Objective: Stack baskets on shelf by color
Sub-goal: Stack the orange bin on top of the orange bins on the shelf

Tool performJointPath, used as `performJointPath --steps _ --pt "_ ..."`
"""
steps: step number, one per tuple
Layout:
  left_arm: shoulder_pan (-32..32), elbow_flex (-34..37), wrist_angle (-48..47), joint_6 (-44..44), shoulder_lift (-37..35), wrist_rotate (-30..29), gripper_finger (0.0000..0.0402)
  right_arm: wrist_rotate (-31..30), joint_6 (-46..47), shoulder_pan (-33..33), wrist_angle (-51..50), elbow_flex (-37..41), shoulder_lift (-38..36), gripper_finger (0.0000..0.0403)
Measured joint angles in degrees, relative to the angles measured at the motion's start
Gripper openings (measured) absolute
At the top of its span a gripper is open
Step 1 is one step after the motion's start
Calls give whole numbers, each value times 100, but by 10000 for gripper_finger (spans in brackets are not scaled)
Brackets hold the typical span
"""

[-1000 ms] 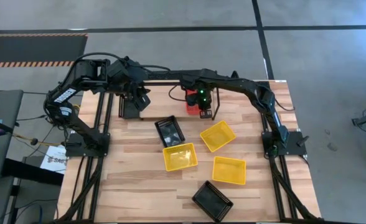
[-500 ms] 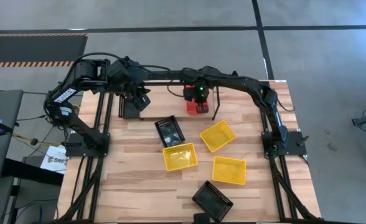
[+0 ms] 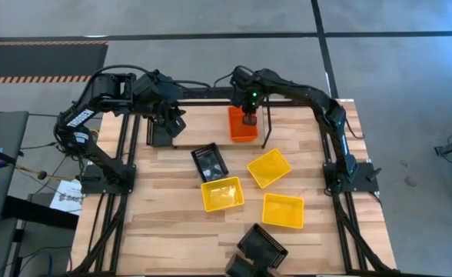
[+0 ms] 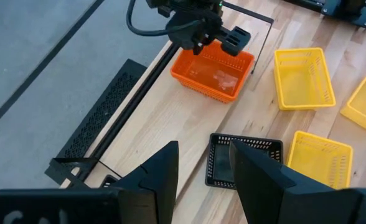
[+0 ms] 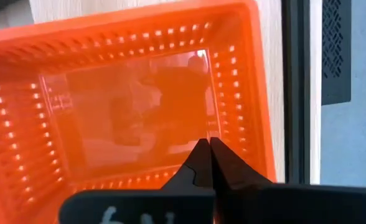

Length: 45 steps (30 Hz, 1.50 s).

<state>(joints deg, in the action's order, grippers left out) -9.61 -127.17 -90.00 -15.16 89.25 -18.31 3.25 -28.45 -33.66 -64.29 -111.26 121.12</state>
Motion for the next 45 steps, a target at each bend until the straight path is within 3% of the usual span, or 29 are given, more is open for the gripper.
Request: performJointPath --steps 15,28,33,45 --pt "0 0 0 -161 0 4 134 246 57 -52 13 15 516 0" --pt "0 0 -1 -168 0 1 134 -498 103 -478 -152 4 494 0" --pt "0 1 -1 -161 0 -2 134 -490 79 -540 -256 4 493 0" --pt "0 0 1 -52 0 -48 134 131 -154 295 -915 4 492 0"
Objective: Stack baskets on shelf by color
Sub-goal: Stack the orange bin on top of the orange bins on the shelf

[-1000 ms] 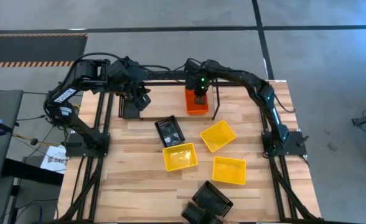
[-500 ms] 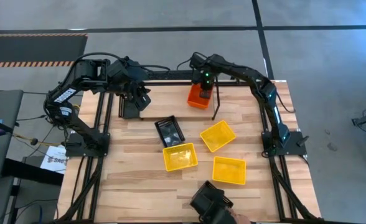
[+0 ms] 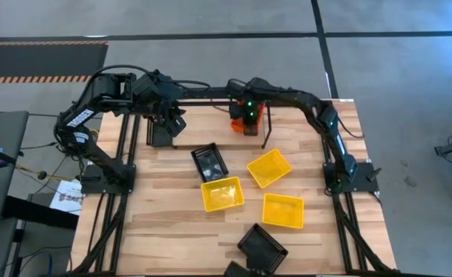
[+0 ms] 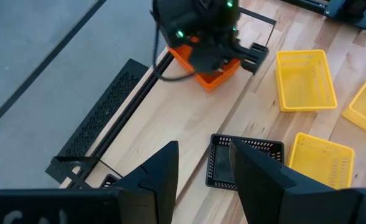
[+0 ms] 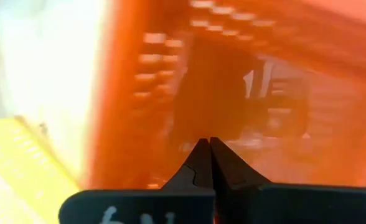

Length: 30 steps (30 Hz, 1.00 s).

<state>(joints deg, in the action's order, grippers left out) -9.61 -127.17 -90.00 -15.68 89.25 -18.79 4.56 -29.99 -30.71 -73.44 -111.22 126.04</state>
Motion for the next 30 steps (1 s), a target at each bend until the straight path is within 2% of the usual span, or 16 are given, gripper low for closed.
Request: performJointPath --steps 5,15,26,28,30 --pt "0 2 -2 0 0 0 134 8 -5 271 -581 0 0 0" --pt "0 0 -2 2 0 36 134 136 16 625 -1003 0 -263 0" --pt "0 2 -2 98 0 46 134 167 17 879 -881 -2 -428 0" --pt "0 0 -2 98 0 46 134 -55 15 952 -773 -2 -422 0" --pt "0 1 -2 98 0 47 134 -595 16 1010 -600 -1 -471 0"
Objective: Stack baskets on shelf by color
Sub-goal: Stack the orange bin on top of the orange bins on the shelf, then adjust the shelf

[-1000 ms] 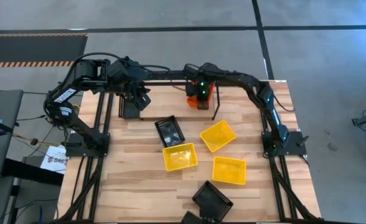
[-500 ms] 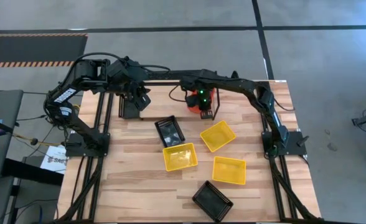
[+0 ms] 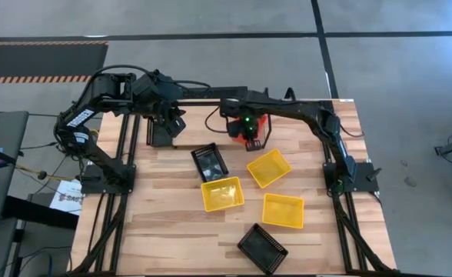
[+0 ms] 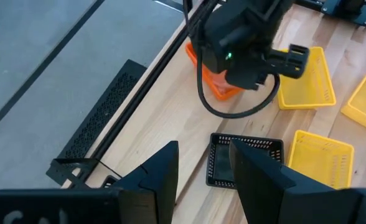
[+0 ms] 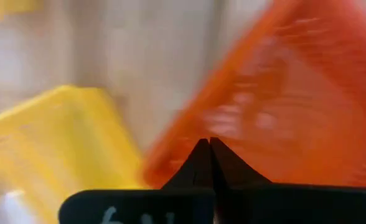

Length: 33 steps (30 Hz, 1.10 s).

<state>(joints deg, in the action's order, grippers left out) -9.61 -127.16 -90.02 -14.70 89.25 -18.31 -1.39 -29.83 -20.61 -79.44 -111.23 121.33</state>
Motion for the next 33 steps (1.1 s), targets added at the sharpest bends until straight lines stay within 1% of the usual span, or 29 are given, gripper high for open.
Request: performJointPath --steps 2,3,9,13,14,17,22,26,29,31,33 --pt "0 1 0 0 0 1 134 -501 102 -3 91 -42 -67 0" --pt "0 -1 0 2 0 -1 134 -609 193 -29 65 -90 -105 0" --pt "0 -1 1 162 0 -3 134 -601 819 -132 -235 -322 -472 0" --pt "0 1 0 268 0 -3 134 -356 1287 -47 -640 -331 -723 0" --pt "0 1 0 327 0 -3 134 -448 1404 -11 -699 -329 -780 0" --pt "0 0 0 429 0 -3 134 -1064 1825 92 -703 -325 -1099 0" --pt "0 1 0 444 0 -3 134 -1204 2872 -224 -1036 -174 -1669 0" --pt "0 1 2 446 0 -3 134 -1249 3583 -544 -1016 528 -2287 0" --pt "-1 -1 0 445 0 -3 134 -1398 3934 -735 -841 1407 -2714 0" --pt "0 -1 0 444 0 -3 134 -1331 3994 -868 -315 2145 -3044 0" --pt "-1 0 0 444 0 -5 134 -903 4000 -1009 502 2926 -3435 0"
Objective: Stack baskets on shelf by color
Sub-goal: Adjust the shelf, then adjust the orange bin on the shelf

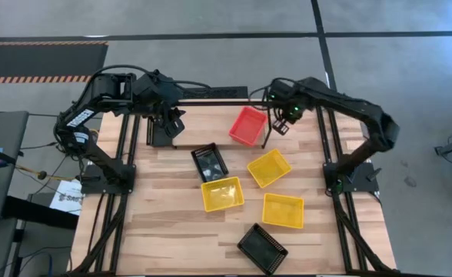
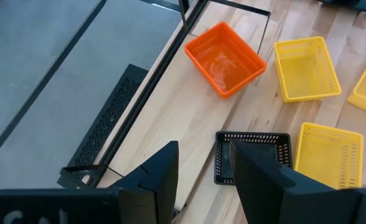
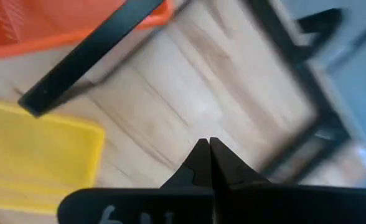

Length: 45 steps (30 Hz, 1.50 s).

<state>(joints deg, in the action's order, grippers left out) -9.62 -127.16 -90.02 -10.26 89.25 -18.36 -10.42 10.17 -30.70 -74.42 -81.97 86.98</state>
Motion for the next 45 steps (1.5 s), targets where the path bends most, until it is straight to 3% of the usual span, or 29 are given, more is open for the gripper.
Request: performJointPath --steps 4,7,13,17,21,28,35,37,41,45 --pt "1 0 0 -1 0 -5 134 1104 97 -299 2088 1471 -617 0" --pt "1 1 0 -31 0 -12 134 1341 263 -535 3044 2189 -807 0" --pt "1 -1 0 -35 0 -25 134 1398 361 -816 3597 2742 -635 0" --pt "0 -1 2 -41 0 -45 134 1954 493 -891 4568 2937 -453 0" --pt "1 1 2 -44 0 -47 134 2127 638 -893 5319 2944 -281 0" --pt "-1 1 2 -48 0 -46 134 2108 654 -951 5206 2944 -307 0" --pt "1 0 2 -47 0 -47 134 633 756 -1030 3603 2842 -1042 0" --pt "0 -1 1 -42 0 -46 134 530 785 -1026 3402 2624 -1317 0" --pt "0 0 1 -37 0 -50 134 679 756 -680 3963 1992 -1729 0" --pt "1 0 1 -33 0 -129 134 1871 595 -398 4921 1313 -1678 0"
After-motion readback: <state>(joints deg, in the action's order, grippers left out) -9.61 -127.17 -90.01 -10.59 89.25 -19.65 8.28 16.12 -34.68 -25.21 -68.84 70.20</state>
